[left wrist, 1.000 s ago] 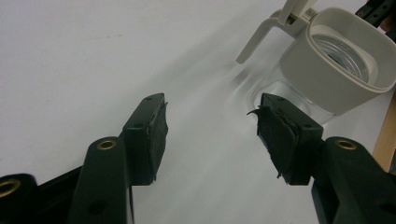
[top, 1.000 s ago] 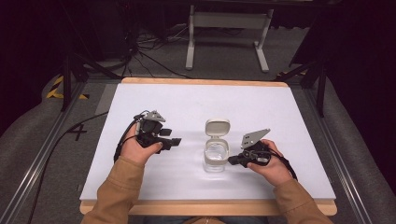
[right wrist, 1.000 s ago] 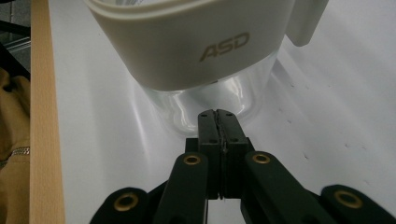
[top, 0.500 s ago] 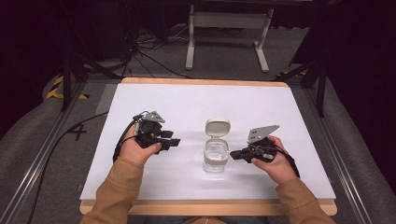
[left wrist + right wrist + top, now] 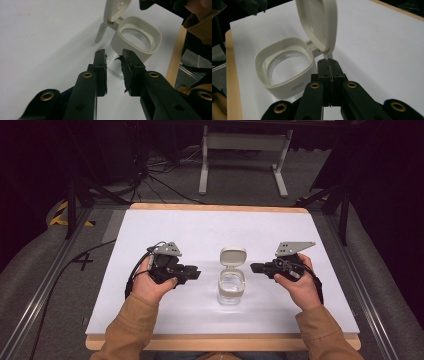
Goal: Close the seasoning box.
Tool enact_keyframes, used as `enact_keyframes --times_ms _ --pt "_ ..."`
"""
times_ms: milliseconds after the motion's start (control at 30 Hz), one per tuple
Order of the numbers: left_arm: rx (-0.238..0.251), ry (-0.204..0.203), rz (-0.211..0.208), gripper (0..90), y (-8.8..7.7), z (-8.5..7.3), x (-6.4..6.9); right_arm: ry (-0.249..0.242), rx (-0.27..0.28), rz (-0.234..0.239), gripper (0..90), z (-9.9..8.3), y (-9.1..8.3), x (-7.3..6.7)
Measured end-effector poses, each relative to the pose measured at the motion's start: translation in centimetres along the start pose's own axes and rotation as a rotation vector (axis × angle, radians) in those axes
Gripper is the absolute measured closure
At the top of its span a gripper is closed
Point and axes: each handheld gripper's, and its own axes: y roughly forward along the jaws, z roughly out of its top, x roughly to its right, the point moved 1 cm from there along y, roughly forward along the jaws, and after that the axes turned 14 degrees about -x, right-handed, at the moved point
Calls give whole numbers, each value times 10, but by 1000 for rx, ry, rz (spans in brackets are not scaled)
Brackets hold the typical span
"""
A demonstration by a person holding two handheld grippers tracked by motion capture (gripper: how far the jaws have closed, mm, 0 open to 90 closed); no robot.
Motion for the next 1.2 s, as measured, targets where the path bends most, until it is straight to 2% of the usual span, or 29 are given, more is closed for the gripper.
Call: enact_keyframes --times_ms 167,233,367,533,733,1033,1100,1133,1200 --pt "-24 45 -4 757 4 4 13 7 21 -14 900 22 -8 9" --pt "-16 52 -7 758 7 5 16 9 29 -15 900 30 -12 12" --pt "-34 54 -13 756 9 6 19 9 41 -17 900 42 -15 18" --pt "-38 61 -25 743 11 7 22 11 31 -25 900 57 -14 22" --pt "-49 82 -29 744 15 10 26 11 25 -30 900 65 -12 24" --pt "-43 65 -31 718 15 9 25 -3 11 -14 900 68 -8 21" --pt "-43 72 -27 709 15 9 24 -3 13 -10 900 68 -8 20" --pt "-46 57 -25 691 14 8 23 -5 14 -6 900 67 -8 19" --pt "-42 57 -19 683 14 8 21 -6 14 -5 900 68 -9 18"
